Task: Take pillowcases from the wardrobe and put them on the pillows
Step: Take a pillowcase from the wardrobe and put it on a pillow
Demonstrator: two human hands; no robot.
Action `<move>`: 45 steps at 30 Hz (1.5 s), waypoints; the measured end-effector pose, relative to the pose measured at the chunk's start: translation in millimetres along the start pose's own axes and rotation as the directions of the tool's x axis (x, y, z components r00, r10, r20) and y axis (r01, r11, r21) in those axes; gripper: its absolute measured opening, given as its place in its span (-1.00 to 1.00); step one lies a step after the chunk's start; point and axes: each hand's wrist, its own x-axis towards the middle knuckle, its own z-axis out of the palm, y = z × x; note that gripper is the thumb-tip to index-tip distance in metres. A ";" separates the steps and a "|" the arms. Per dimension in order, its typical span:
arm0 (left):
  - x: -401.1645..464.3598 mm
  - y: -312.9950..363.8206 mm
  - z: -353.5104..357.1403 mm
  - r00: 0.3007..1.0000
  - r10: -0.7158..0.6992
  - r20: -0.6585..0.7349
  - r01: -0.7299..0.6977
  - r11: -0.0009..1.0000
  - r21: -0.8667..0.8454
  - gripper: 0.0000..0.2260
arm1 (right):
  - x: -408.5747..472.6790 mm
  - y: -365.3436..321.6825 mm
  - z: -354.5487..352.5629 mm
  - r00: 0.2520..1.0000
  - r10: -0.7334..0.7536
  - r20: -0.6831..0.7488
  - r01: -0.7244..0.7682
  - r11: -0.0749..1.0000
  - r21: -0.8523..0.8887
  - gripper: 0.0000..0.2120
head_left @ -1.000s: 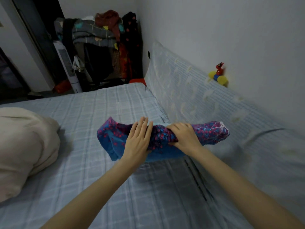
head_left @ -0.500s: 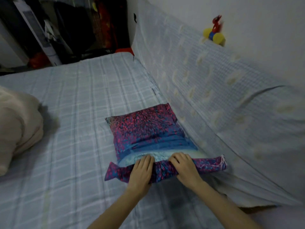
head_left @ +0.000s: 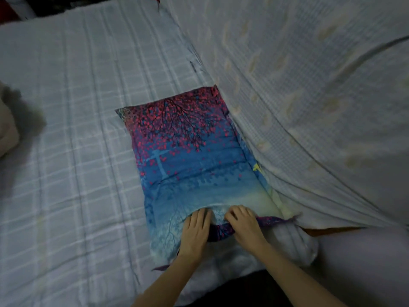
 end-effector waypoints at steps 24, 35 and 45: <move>161.2 -83.2 -7.5 0.787 -0.602 -0.138 0.441 0.704 -0.557 -0.54 | 168.8 85.0 -16.0 0.974 0.227 -0.008 -0.208 0.904 0.373 -0.50; 207.8 -170.4 9.8 0.379 -0.923 -0.065 0.595 0.296 -0.747 -0.56 | 276.3 127.4 -9.5 0.902 0.402 0.158 -0.427 0.779 0.460 -0.22; 199.2 -205.2 44.8 0.161 -0.879 0.448 0.311 -0.386 -0.868 -0.71 | 304.9 135.3 -7.9 0.905 0.406 0.122 -0.299 0.407 0.863 -0.63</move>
